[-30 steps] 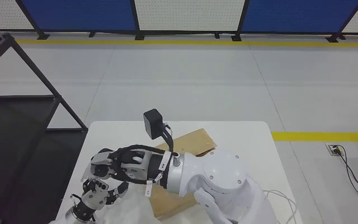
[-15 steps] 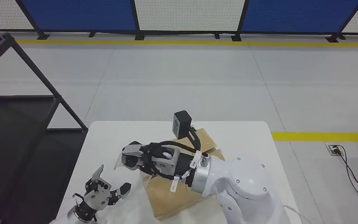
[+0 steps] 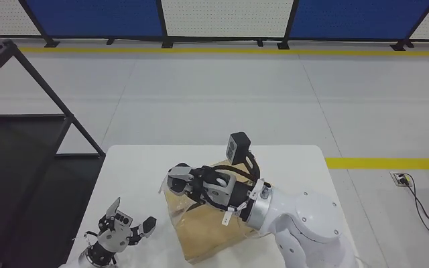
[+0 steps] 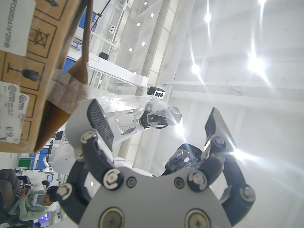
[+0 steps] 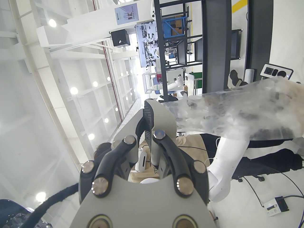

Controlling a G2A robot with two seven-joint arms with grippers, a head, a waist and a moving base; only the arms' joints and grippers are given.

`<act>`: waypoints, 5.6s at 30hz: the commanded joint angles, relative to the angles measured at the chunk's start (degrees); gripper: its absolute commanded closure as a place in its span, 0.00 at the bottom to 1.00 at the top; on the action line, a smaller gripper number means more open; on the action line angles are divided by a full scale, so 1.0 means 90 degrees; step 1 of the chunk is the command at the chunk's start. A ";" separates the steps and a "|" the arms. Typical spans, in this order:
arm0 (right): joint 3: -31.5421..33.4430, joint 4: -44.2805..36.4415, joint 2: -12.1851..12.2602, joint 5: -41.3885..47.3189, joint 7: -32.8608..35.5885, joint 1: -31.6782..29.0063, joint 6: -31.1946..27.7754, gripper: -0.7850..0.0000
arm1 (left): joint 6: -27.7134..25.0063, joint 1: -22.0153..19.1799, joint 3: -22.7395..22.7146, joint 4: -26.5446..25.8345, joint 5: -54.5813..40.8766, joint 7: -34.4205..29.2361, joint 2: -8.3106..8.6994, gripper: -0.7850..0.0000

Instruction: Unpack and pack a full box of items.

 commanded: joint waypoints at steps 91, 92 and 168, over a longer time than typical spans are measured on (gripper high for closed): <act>0.1367 -0.0300 0.0776 -0.0097 -0.0474 -0.0998 0.0311 1.00 | -0.0915 -0.0532 0.1014 -0.0563 0.2153 0.1419 0.0060 0.00; 0.1389 -0.0291 0.0775 -0.0028 -0.0536 -0.1004 0.0305 1.00 | -0.0920 -0.0521 0.1022 -0.0580 0.2173 0.1405 0.0062 0.00; 0.1615 0.1190 0.1211 -0.0098 -0.1988 -0.0906 0.1331 1.00 | -0.0799 -0.0649 0.1421 -0.0496 0.2589 0.1760 0.0112 0.00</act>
